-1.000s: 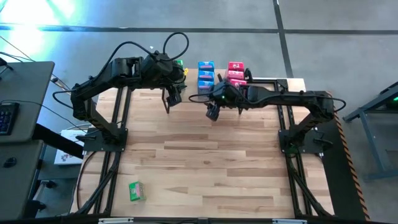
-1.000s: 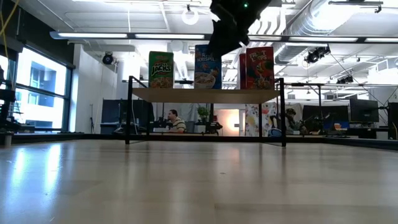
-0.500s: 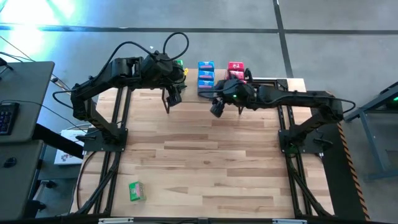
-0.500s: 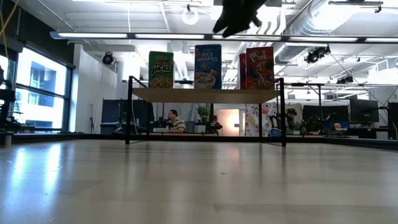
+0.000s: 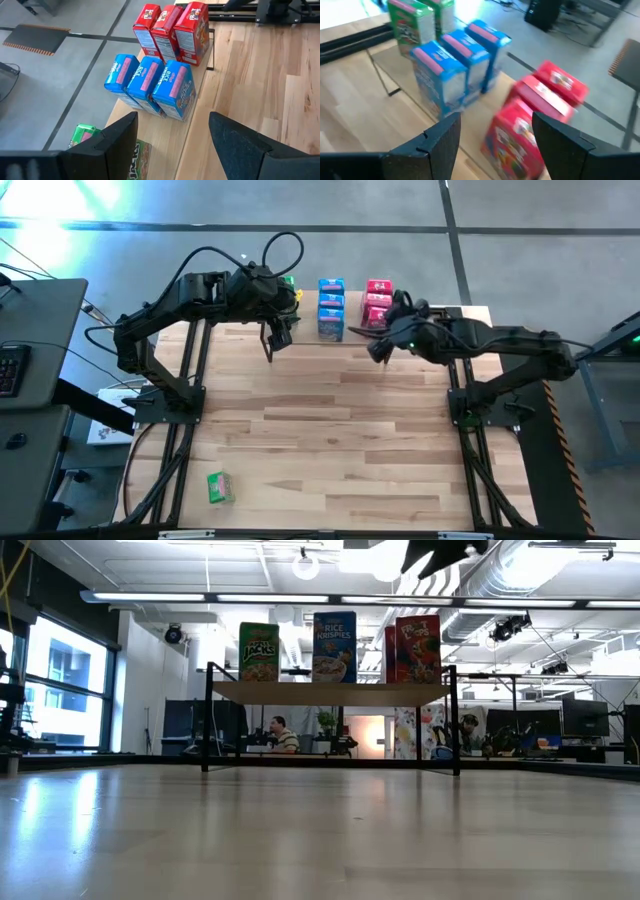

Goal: Stack cereal on shelf
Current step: Put the blue cereal box on the shelf

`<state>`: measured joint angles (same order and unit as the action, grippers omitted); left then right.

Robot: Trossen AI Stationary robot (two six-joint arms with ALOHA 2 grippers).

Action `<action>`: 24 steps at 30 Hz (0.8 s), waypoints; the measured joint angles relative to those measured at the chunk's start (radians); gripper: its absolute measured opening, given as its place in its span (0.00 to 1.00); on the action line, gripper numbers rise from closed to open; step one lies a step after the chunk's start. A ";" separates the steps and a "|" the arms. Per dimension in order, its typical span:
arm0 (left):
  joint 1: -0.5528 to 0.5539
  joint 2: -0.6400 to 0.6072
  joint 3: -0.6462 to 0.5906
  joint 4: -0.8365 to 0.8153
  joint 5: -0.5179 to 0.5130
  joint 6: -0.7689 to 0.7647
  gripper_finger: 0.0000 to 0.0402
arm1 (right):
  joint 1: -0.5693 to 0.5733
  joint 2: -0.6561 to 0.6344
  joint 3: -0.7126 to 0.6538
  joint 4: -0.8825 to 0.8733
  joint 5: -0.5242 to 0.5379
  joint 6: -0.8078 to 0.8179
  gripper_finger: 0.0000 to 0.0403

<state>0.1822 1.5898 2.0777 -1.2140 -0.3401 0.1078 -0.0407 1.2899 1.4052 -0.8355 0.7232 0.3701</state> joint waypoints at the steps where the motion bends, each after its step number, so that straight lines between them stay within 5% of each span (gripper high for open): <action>1: 0.000 0.000 0.000 0.000 0.000 0.000 0.59 | 0.008 -0.007 0.000 -0.024 0.018 0.026 0.59; 11: 0.000 0.000 0.000 0.000 0.000 0.000 0.59 | 0.097 -0.023 -0.004 -0.285 0.161 0.282 0.59; 24: 0.000 0.000 0.000 0.000 0.000 0.000 0.59 | 0.156 -0.037 -0.157 -0.296 0.195 0.309 0.59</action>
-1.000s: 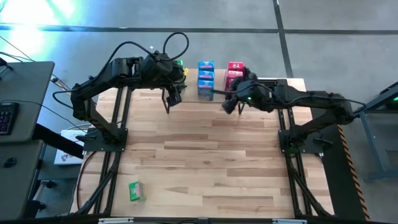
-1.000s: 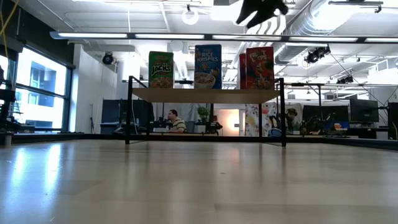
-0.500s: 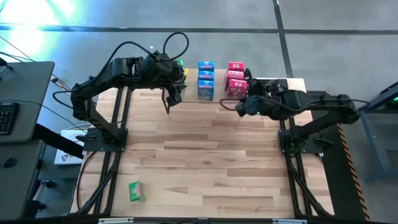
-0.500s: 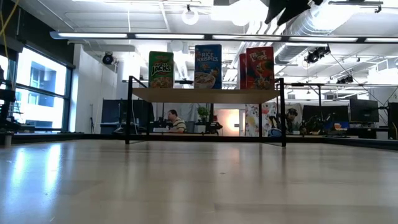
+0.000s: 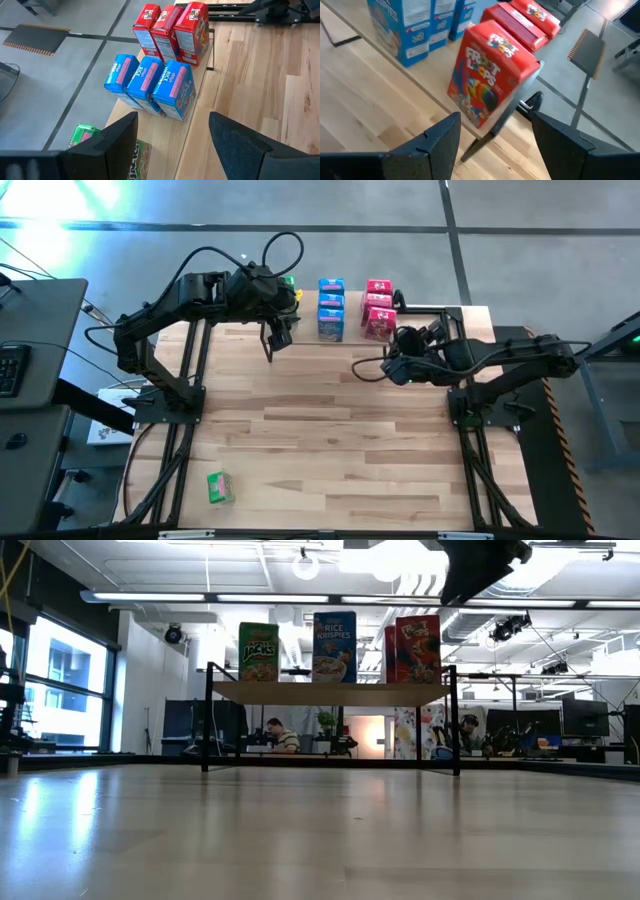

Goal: Stack cereal on shelf
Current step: Put the blue cereal box on the shelf

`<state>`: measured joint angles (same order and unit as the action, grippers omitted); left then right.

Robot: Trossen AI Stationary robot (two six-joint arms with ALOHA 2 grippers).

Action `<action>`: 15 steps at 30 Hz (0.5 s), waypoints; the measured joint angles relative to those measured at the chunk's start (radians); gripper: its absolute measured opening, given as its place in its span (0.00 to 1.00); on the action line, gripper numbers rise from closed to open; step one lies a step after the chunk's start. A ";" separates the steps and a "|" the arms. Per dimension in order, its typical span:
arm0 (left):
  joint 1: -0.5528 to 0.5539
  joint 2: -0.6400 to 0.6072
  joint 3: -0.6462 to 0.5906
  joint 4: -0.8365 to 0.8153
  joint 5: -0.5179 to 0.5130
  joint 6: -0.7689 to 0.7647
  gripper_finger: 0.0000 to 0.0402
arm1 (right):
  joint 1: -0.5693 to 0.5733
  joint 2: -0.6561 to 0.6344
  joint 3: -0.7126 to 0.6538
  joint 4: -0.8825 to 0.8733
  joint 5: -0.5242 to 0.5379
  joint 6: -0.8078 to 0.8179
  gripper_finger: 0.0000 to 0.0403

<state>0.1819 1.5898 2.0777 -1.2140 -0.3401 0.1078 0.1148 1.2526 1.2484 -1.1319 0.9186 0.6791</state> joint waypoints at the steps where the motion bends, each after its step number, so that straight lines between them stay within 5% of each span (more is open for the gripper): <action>1: 0.000 0.000 0.000 0.000 0.000 0.000 0.59 | 0.001 -0.005 -0.003 -0.013 0.005 0.011 0.59; 9: 0.000 0.000 0.000 0.000 0.000 0.000 0.59 | -0.014 -0.013 -0.022 -0.093 0.102 0.081 0.59; 15: 0.000 0.000 0.000 0.000 0.000 0.000 0.59 | -0.104 -0.008 -0.022 -0.077 0.071 0.082 0.59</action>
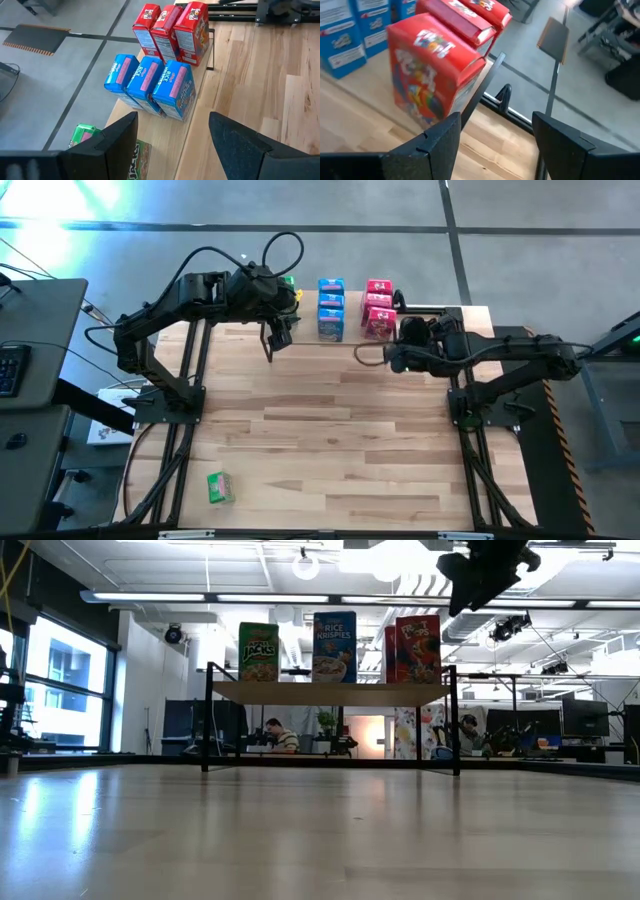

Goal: Stack cereal on shelf
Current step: Put the blue cereal box on the shelf

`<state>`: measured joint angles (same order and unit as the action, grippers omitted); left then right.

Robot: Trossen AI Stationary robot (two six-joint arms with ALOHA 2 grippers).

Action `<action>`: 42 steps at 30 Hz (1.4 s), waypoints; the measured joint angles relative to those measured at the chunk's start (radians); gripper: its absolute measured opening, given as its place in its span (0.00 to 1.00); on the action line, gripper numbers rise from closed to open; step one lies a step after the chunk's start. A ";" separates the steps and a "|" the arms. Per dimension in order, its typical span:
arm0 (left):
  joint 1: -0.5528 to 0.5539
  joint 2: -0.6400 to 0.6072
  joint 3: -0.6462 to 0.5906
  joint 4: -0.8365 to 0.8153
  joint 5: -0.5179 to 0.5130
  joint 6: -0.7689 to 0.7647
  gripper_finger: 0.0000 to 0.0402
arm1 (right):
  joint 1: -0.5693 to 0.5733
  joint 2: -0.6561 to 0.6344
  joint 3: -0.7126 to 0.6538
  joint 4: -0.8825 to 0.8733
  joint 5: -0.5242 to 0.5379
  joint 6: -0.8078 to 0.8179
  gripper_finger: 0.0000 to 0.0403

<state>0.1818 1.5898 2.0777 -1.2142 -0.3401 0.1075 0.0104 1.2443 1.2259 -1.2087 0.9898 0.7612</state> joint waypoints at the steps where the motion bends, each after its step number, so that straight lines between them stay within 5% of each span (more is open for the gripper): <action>1: 0.000 0.000 0.000 0.000 0.000 0.000 0.59 | -0.014 0.001 0.000 0.012 -0.005 -0.001 0.59; 19: 0.000 0.000 0.000 0.000 0.000 0.000 0.59 | -0.143 0.005 0.000 0.222 -0.134 -0.225 0.59; 42: 0.000 0.000 0.000 0.000 0.000 0.000 0.59 | -0.132 0.005 0.025 0.215 -0.149 -0.228 0.59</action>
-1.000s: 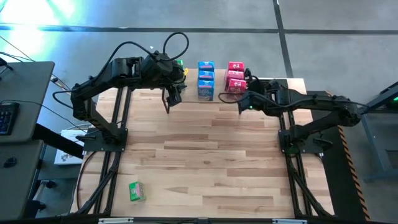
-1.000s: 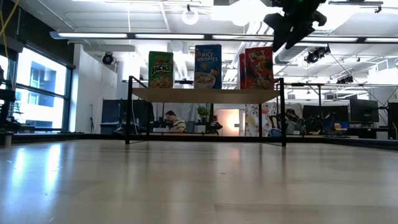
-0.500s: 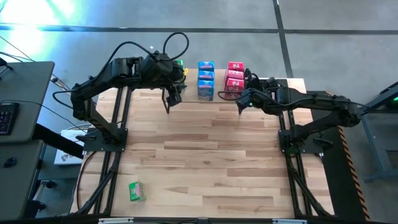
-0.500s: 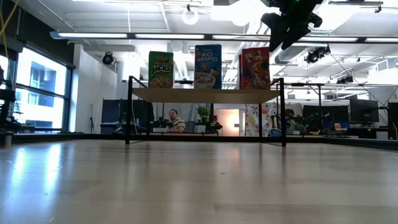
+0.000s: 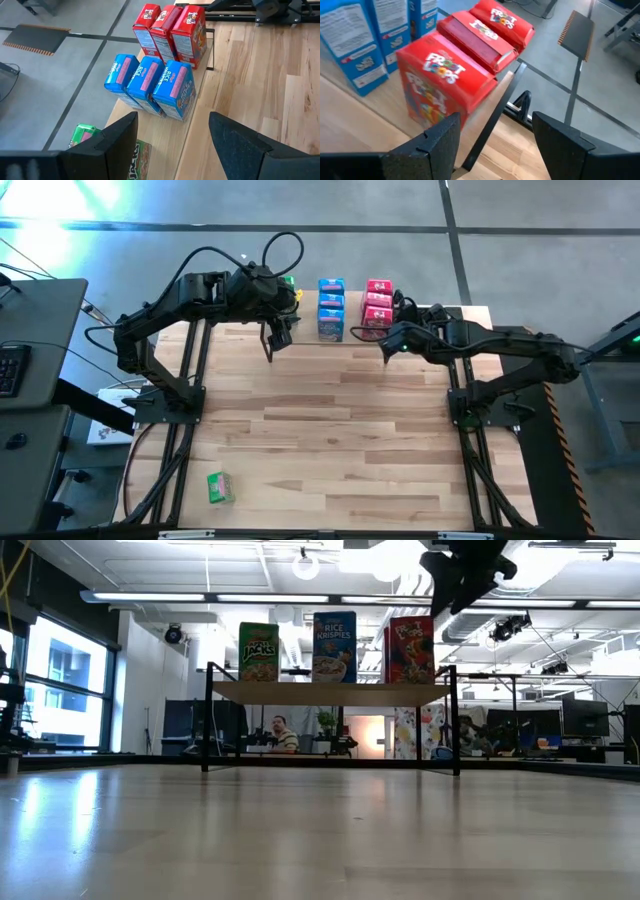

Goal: Stack cereal on shelf
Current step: Put the blue cereal box on the shelf, then put the green cereal box on the shelf

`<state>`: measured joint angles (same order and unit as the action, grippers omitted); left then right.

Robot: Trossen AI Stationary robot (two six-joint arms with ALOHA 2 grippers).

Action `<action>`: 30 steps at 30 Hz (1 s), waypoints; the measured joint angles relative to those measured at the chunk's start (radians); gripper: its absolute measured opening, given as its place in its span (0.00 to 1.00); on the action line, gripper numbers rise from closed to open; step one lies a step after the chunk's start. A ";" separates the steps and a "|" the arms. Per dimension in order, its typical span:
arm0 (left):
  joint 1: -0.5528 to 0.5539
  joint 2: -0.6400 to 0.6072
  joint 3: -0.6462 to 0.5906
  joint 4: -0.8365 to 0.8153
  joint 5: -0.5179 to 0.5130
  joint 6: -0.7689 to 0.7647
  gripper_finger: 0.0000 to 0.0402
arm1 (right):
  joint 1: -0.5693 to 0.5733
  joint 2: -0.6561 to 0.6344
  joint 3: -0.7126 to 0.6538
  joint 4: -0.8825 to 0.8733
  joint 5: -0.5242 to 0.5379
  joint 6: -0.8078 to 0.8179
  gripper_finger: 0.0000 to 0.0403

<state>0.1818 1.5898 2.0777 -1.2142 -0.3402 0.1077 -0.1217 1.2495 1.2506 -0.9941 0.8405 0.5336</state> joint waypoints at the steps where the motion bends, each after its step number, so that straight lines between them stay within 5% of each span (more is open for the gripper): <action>1: 0.000 0.000 0.000 0.000 0.000 0.000 0.59 | 0.003 0.000 0.006 -0.003 -0.006 0.000 0.59; 11: 0.000 0.000 0.000 0.000 0.000 0.000 0.59 | 0.102 -0.052 0.016 0.057 -0.022 -0.019 0.59; 17: 0.000 0.000 0.000 0.000 0.000 0.000 0.59 | 0.178 -0.113 0.017 0.280 -0.065 -0.234 0.59; 24: 0.000 0.000 0.000 0.000 0.000 0.000 0.59 | 0.151 -0.134 0.017 0.467 -0.388 -0.543 0.59; 30: 0.000 0.000 0.000 0.000 0.000 0.000 0.59 | 0.045 -0.209 -0.038 0.551 -0.843 -0.621 0.59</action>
<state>0.1818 1.5898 2.0773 -1.2140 -0.3405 0.1078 -0.0766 1.0404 1.2124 -0.4428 -0.0029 -0.0875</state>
